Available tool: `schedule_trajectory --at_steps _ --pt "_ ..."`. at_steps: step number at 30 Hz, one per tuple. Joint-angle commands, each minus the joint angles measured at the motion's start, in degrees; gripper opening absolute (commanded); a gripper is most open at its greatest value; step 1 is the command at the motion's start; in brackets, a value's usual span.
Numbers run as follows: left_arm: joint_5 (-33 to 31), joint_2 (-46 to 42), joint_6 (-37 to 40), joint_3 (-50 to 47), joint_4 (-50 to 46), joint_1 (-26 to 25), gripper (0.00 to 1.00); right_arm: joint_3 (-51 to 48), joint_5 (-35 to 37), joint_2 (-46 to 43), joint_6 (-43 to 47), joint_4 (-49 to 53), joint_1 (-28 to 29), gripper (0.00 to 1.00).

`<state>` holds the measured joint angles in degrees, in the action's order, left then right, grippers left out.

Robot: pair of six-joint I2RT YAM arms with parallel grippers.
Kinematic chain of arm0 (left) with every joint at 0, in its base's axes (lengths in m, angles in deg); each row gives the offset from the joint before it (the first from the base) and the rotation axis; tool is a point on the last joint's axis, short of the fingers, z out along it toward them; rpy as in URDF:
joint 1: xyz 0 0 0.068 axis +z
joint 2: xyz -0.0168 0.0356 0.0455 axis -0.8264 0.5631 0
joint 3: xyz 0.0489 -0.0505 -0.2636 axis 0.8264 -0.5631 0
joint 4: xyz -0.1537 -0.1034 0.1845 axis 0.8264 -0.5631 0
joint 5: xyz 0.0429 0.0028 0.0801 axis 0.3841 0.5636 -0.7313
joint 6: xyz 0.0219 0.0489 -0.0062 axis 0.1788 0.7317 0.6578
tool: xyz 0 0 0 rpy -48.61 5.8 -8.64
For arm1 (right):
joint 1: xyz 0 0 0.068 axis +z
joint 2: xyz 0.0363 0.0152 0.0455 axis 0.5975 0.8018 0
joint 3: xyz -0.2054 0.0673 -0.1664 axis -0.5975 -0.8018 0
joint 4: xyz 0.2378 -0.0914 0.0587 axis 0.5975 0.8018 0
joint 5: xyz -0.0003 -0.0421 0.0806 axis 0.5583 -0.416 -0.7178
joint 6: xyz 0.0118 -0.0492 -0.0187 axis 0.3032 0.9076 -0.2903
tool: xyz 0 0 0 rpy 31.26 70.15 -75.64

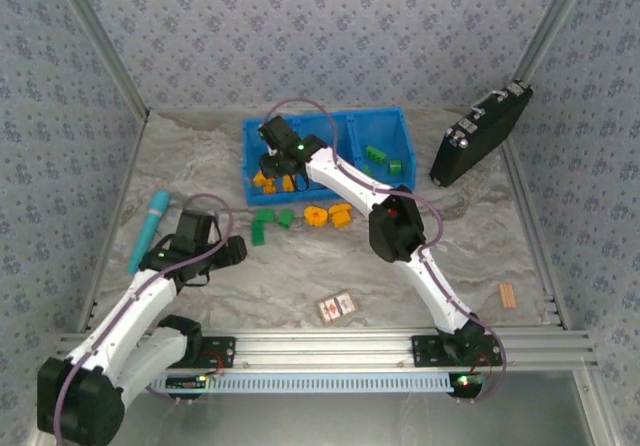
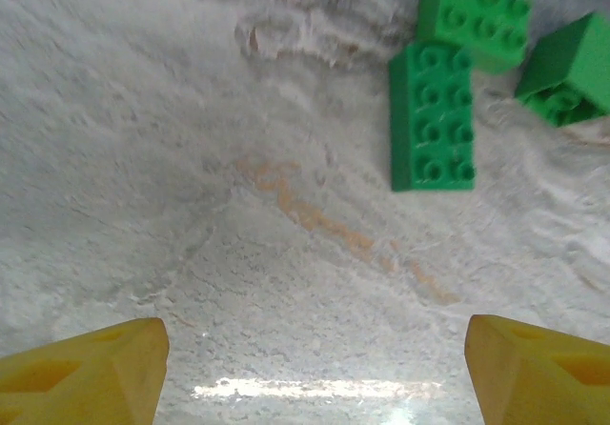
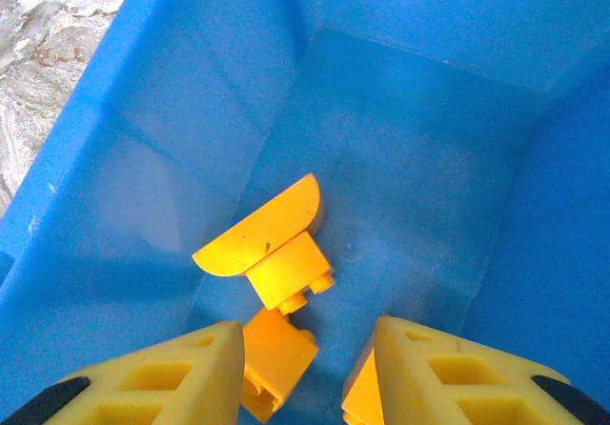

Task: Sort the legos into containers by color
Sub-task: Place the lego in the container, then pick up the lego from the center of the table.

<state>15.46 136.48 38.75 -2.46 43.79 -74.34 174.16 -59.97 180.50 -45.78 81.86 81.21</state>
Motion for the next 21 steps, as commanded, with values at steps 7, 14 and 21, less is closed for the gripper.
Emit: schedule_trajectory --at_steps 7,14,21 --pt "-3.78 3.47 -4.95 -1.68 10.94 -2.88 0.79 -8.97 -0.03 -9.50 3.27 -2.27 0.40 0.40" --pt "-3.22 10.16 -5.64 -1.39 16.81 -4.67 0.78 -19.11 2.09 -18.64 3.80 -3.82 0.32 0.40" --pt "-3.87 14.88 -5.38 -0.32 20.75 -5.21 0.74 -26.96 8.53 -29.78 4.50 3.93 -0.50 0.40"
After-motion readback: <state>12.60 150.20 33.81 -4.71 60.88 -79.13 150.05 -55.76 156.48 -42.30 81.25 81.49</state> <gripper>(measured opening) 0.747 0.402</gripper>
